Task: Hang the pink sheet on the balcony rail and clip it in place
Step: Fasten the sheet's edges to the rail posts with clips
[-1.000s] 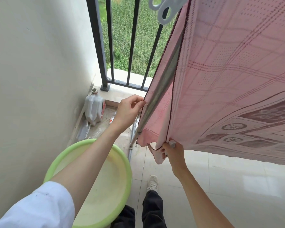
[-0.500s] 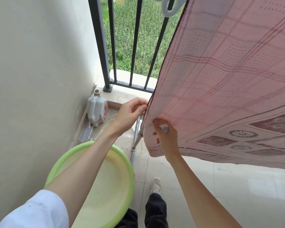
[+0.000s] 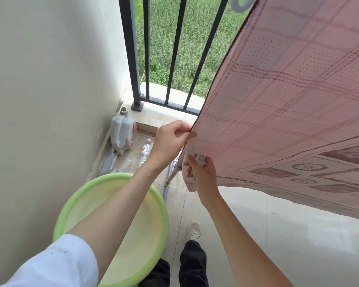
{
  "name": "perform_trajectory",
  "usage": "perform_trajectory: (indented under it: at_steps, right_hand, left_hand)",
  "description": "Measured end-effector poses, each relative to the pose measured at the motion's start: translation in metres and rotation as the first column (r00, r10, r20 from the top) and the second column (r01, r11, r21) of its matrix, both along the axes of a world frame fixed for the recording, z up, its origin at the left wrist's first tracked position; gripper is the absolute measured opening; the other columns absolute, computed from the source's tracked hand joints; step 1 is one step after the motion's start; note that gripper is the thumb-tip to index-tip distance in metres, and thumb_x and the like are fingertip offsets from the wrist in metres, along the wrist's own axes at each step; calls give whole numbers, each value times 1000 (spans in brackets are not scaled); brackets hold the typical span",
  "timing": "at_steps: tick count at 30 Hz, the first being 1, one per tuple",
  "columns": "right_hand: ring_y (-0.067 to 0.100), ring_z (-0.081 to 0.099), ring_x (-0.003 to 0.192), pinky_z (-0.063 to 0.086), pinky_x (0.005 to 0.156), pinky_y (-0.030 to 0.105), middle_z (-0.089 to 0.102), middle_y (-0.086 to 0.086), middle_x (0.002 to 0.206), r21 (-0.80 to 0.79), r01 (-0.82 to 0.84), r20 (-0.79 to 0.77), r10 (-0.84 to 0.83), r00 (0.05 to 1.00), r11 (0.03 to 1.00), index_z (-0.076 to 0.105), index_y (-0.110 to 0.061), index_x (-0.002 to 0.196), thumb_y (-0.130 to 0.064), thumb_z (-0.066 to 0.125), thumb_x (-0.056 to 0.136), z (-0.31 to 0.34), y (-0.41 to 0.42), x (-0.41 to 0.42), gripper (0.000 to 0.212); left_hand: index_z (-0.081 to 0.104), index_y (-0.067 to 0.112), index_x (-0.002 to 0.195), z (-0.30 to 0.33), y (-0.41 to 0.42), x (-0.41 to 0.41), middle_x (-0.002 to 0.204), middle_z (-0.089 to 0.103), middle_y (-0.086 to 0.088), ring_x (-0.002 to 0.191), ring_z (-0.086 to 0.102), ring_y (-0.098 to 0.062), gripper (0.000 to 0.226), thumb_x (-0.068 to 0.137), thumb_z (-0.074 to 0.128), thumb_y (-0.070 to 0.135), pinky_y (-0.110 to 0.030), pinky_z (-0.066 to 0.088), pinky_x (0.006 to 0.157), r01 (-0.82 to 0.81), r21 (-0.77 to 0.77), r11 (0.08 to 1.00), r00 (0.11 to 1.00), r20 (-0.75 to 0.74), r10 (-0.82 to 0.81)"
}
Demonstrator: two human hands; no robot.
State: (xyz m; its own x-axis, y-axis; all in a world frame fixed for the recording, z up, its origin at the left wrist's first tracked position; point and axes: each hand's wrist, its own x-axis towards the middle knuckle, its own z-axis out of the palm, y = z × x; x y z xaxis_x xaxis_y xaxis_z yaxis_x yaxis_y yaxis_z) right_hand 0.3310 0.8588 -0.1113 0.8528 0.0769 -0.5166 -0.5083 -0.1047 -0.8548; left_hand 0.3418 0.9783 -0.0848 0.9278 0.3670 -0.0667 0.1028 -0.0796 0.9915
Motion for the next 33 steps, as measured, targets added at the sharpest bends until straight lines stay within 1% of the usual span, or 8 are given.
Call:
perform_trajectory:
  at_steps: [5,8,11,15,23,25,29,33]
  right_hand:
    - [16,49,68,44,60,26,53,11,78,439,320,-440,-110,891,840,52,-5,83,4,42,88,-7,-3,-13,14]
    - [16,58,76,55,62,25,58,9,84,588,383,-495,-58,867,713,60,-8,95,-4,46,93,-8,1,-13,15]
    - [15,63,62,53,56,24,66,8,83,571,316,-486,2,874,758,58,-18,102,-20,51,92,-11,8,-16,12]
    - [8,49,45,40,41,15,67,10,75,452,302,-478,-58,877,839,52,-8,98,-25,54,92,-17,15,-19,18]
    - [14,48,63,39,47,19,56,11,77,598,434,-574,-17,819,674,58,0,95,2,48,78,-11,19,-26,19]
    - [17,58,69,42,48,18,62,12,81,633,439,-554,-23,832,638,58,0,99,2,57,74,-9,20,-27,24]
    - [24,69,85,52,55,22,67,18,97,723,451,-537,16,844,523,58,3,108,-1,91,43,-13,22,-34,73]
    - [26,69,84,52,54,23,66,20,98,740,481,-555,23,832,470,62,3,100,-2,94,36,-12,25,-38,72]
  left_hand:
    - [66,13,77,2,9,10,75,67,-3,78,64,-21,15,75,69,-2,-44,53,84,87,50,995,995,-55,-84]
    - [69,7,83,2,15,15,79,68,-5,81,66,-25,13,75,68,-3,-44,53,85,176,115,978,984,-54,-171]
    - [70,4,87,3,17,15,77,64,1,78,64,-21,14,75,68,-3,-42,52,84,209,187,960,978,-37,-205]
    - [71,2,82,1,19,17,72,61,6,70,61,-15,7,75,70,1,-40,51,78,220,258,941,975,-34,-219]
    - [72,5,79,0,20,16,78,70,-10,76,66,-25,4,77,71,8,-33,52,75,202,273,940,979,-79,-188]
    - [72,6,78,2,19,16,76,71,-12,73,66,-23,3,77,71,9,-23,49,70,195,306,932,981,-82,-179]
    - [72,12,75,5,19,13,73,71,-6,70,65,-16,1,76,73,13,-26,50,70,172,287,942,983,-114,-145]
    - [72,11,74,8,15,11,73,71,-4,63,59,-8,7,76,74,17,-23,48,69,133,329,935,986,-142,-90]
